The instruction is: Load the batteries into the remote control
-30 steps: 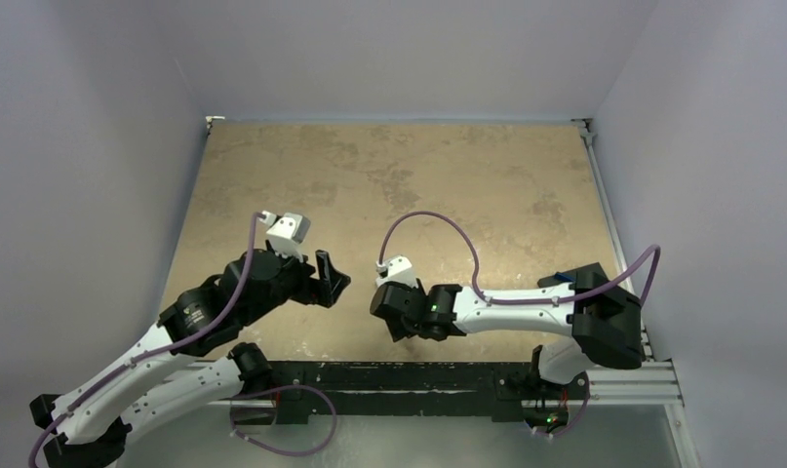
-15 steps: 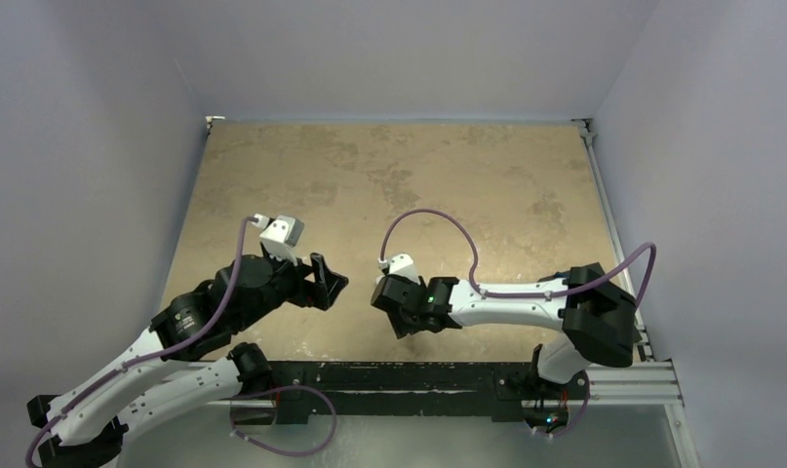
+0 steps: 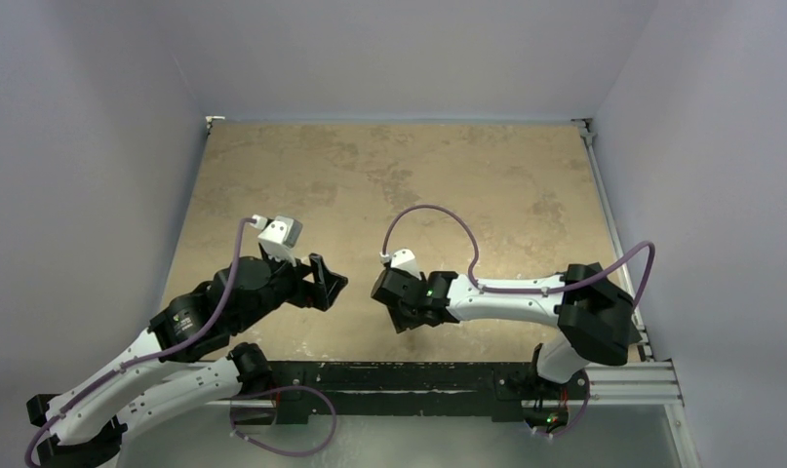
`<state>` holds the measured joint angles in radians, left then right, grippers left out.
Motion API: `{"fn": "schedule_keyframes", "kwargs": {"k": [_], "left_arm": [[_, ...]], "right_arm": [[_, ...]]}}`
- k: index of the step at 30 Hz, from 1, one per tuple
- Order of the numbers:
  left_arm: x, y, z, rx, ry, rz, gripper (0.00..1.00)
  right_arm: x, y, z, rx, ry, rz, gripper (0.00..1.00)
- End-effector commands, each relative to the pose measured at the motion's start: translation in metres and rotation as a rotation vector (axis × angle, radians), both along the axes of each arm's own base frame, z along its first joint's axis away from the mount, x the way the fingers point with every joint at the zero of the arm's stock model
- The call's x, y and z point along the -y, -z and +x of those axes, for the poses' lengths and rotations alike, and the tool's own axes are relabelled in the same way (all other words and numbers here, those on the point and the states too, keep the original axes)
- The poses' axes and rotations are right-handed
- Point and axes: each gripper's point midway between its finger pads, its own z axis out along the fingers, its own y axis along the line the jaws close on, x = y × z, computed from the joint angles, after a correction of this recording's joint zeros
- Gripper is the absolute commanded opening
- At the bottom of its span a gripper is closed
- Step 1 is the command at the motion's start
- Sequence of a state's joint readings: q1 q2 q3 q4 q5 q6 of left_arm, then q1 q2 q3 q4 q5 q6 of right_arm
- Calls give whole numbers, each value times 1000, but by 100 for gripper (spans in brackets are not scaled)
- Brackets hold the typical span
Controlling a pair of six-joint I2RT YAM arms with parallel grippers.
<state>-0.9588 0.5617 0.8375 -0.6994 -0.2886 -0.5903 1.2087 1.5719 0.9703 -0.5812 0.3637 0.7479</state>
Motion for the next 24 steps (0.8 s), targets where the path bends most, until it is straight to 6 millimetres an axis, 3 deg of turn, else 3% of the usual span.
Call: {"fn": "schedule_keyframes", "kwargs": {"k": [1,24], "left_arm": [[-1,-4,1,11,-10,-14,85],[-2,-7,-2,20,-10,-27,86]], "right_arm": [[-9,-8,6,0,26,33,39],[-15,-5,9,-16,51,48,39]]}}
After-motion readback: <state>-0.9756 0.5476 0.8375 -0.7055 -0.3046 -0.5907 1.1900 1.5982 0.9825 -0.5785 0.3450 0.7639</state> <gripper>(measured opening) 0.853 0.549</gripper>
